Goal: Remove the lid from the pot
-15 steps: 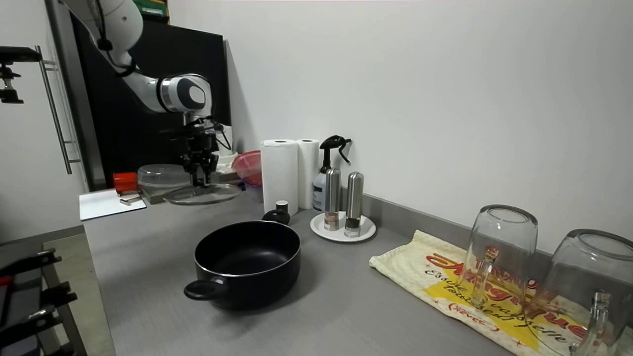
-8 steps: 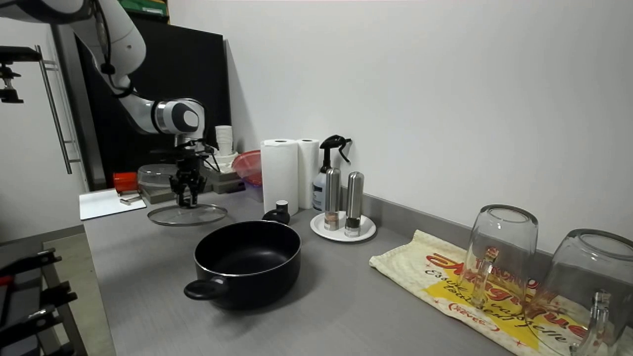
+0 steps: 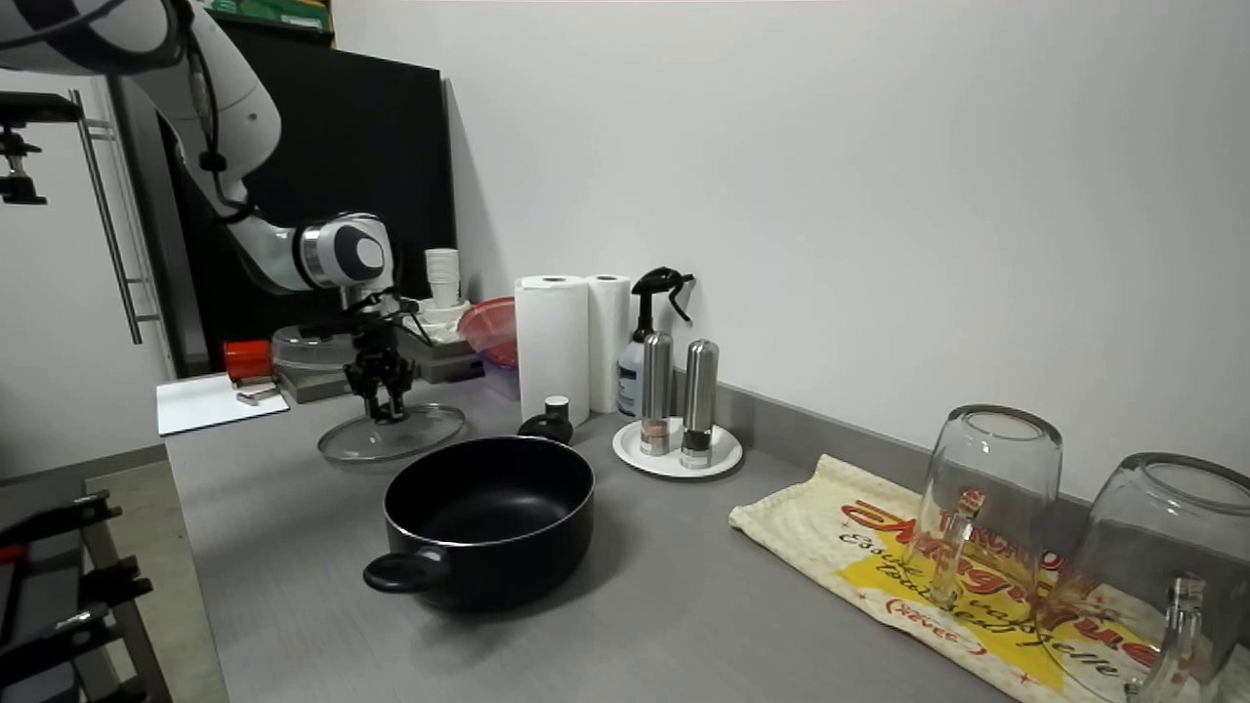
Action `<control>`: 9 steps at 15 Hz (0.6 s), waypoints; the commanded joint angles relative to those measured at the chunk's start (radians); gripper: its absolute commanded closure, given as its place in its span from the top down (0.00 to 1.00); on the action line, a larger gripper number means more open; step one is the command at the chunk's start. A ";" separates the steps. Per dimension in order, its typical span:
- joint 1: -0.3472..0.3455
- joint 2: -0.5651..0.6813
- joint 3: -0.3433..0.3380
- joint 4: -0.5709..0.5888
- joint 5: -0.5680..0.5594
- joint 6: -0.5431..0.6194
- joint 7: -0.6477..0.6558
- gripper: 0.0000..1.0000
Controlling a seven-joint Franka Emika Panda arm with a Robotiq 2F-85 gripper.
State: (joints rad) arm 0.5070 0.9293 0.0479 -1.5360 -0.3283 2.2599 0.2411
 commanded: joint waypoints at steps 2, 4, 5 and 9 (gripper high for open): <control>0.013 0.008 -0.021 0.029 -0.012 0.002 0.024 0.23; 0.004 0.005 -0.012 0.011 -0.002 0.009 0.017 0.48; 0.004 0.005 -0.013 0.011 -0.002 0.009 0.017 0.48; 0.004 0.005 -0.013 0.011 -0.002 0.009 0.017 0.48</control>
State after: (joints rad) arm 0.5119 0.9306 0.0328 -1.5310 -0.3286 2.2727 0.2570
